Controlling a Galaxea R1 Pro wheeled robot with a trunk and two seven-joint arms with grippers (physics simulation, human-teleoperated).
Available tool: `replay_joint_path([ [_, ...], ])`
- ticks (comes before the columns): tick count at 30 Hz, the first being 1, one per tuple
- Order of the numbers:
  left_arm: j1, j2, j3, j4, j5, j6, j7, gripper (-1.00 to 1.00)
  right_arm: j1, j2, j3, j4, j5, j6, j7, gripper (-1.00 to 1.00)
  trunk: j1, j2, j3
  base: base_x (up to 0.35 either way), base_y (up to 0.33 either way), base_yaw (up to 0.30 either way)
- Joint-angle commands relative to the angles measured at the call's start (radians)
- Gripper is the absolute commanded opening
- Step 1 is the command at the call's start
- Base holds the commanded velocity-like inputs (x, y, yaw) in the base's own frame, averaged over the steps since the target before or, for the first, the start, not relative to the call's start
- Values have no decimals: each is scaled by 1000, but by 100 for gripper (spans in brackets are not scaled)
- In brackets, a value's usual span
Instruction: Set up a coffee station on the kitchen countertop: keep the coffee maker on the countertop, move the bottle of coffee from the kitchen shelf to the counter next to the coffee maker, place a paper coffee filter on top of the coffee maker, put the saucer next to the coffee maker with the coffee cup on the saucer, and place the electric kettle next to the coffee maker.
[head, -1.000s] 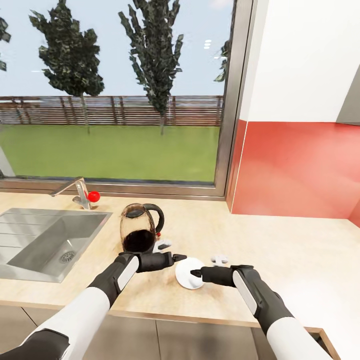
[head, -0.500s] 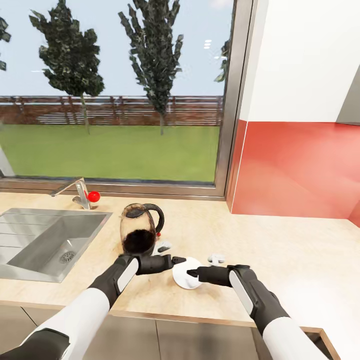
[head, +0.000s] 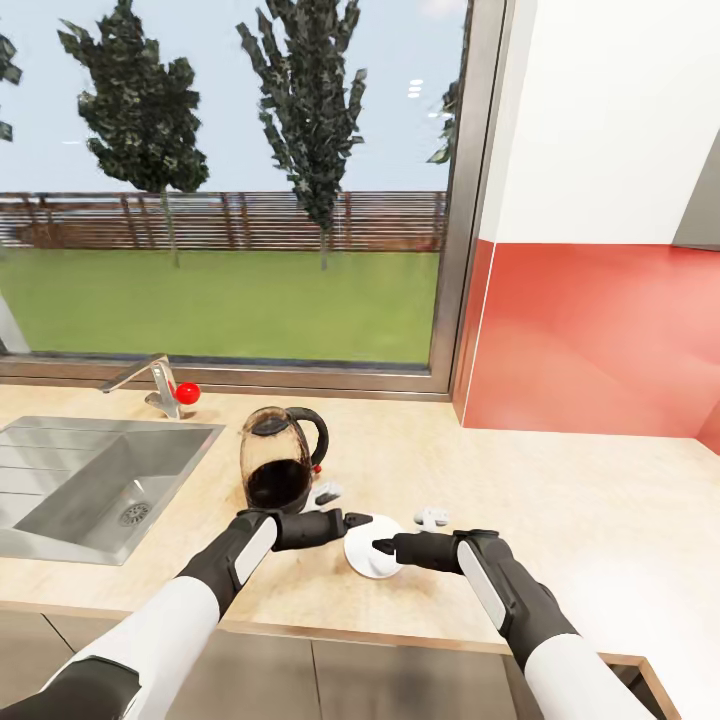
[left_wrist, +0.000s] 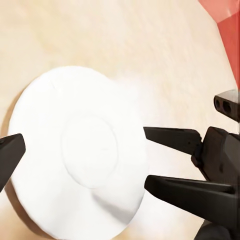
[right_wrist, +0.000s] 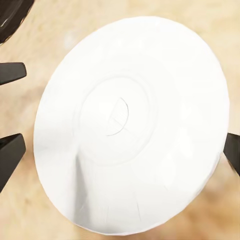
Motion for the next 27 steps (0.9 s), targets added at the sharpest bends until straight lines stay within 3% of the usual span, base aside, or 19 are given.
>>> replay_joint_path([
  [1, -1, 0, -2, 0, 9, 7, 1, 100, 0, 0, 0, 47, -4, 9, 0, 100, 1, -2, -2, 0, 0, 0],
  [12, -1, -1, 1, -1, 16, 8, 3, 100, 0, 0, 1, 47, -4, 9, 0, 100, 1, -2, -2, 0, 0, 0],
  [17, -1, -1, 0, -1, 53, 8, 4, 100, 0, 0, 2, 48, -5, 9, 0, 100, 1, -2, -2, 0, 0, 0],
  [27, -1, -5, -1, -1, 59, 10, 4, 100, 0, 0, 2, 49, -5, 9, 0, 100, 1, -2, -2, 0, 0, 0],
])
